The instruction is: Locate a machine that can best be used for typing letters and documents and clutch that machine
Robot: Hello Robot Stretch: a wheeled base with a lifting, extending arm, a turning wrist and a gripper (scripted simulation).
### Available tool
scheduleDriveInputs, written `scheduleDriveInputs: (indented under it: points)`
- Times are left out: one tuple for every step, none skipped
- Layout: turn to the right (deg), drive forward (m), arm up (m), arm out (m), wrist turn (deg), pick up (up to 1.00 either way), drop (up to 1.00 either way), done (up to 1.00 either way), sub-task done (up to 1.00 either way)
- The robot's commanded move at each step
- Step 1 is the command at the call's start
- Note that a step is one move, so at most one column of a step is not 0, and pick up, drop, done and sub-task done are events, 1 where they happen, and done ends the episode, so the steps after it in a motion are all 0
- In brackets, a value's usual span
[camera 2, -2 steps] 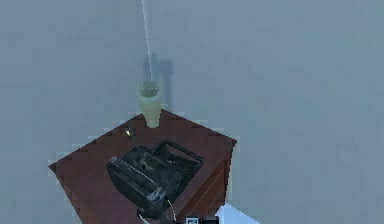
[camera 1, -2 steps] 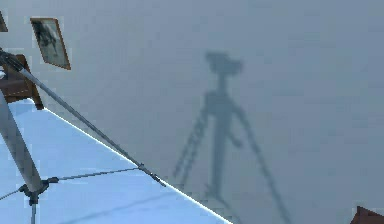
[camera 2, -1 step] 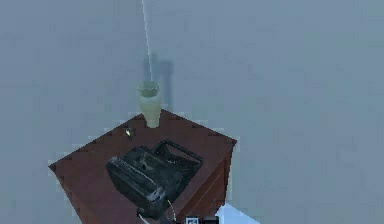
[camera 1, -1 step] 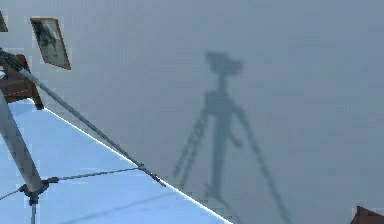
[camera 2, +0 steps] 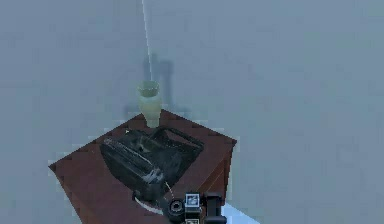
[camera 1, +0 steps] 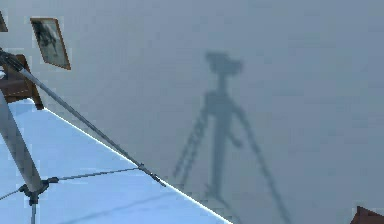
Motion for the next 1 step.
scheduleDriveInputs:
  points:
    - [0.0, 0.00, 0.00, 0.00, 0.0, 0.00, 0.00, 1.00, 0.00]
